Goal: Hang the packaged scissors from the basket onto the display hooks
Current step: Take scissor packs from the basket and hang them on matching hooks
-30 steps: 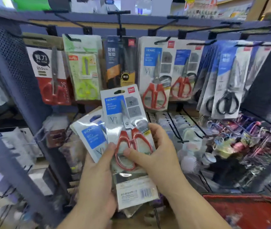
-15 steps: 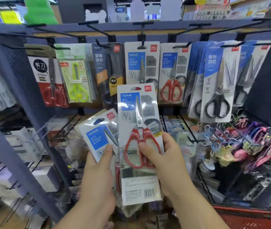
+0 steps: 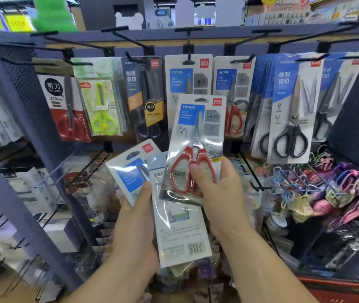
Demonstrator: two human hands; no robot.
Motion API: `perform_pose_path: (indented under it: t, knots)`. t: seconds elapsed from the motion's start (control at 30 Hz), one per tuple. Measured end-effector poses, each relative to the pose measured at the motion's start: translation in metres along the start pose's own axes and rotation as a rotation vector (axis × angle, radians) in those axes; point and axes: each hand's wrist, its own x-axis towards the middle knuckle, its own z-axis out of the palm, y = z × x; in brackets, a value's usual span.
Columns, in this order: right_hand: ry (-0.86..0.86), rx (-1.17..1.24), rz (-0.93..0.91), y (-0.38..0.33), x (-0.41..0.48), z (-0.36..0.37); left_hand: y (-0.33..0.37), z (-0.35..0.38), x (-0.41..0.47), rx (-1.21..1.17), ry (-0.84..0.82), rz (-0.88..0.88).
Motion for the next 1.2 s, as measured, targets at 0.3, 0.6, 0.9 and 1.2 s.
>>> perform_pose_path:
  t: [0.3,0.6,0.9,1.2]
  knots:
    - [-0.151,0.055,0.043,-0.011,0.01,0.001,-0.001,-0.008,0.004,0.033,-0.107,0.031]
    - [-0.129,0.202,-0.013,-0.022,0.023,0.013,0.003,-0.005,0.01,0.031,-0.147,0.061]
    - [-0.203,0.11,-0.043,-0.032,0.029,-0.01,0.01,-0.018,0.02,0.05,-0.033,0.09]
    - [-0.296,0.055,-0.116,-0.039,0.026,-0.007,0.032,-0.037,0.034,0.092,0.078,0.211]
